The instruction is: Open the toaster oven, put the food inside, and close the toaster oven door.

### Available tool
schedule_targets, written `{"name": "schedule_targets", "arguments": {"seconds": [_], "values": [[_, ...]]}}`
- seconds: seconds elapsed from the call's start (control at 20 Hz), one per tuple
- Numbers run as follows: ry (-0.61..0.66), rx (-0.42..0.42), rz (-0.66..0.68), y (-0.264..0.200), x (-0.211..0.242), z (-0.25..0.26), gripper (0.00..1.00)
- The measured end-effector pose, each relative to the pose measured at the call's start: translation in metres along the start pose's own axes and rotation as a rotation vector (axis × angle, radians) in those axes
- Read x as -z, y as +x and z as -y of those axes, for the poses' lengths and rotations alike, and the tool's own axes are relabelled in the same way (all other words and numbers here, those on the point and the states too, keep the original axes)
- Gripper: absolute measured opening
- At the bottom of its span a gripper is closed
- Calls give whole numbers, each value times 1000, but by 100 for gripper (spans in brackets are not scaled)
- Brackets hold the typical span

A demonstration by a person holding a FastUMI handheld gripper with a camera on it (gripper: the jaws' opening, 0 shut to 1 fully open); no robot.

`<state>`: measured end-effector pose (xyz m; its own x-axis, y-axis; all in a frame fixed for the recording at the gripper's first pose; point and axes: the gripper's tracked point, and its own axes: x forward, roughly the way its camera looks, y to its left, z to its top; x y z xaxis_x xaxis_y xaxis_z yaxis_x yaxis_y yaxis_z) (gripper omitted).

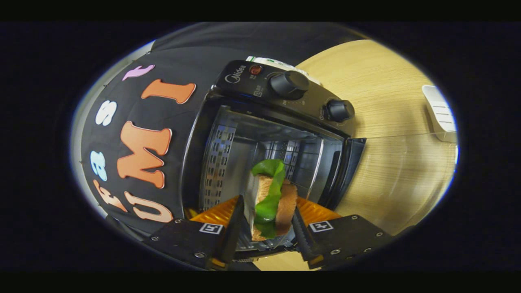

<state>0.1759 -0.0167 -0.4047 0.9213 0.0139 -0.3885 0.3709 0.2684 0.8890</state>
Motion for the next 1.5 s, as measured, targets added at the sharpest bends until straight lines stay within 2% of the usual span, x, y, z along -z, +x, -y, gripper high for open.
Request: {"name": "schedule_targets", "arguments": {"seconds": [0.2,0.25,0.3,0.35,0.5,1.0,1.3,1.5], "values": [[1,11,28,-16,0,3,78],[-17,46,25,-15,2,11,81],[-12,66,29,-19,4,17,96],[9,70,35,-22,1,17,98],[29,98,19,-27,13,19,98],[-122,185,-4,-58,17,26,98],[-288,173,-104,-110,33,31,98],[-501,183,-133,-143,22,39,98]]}}
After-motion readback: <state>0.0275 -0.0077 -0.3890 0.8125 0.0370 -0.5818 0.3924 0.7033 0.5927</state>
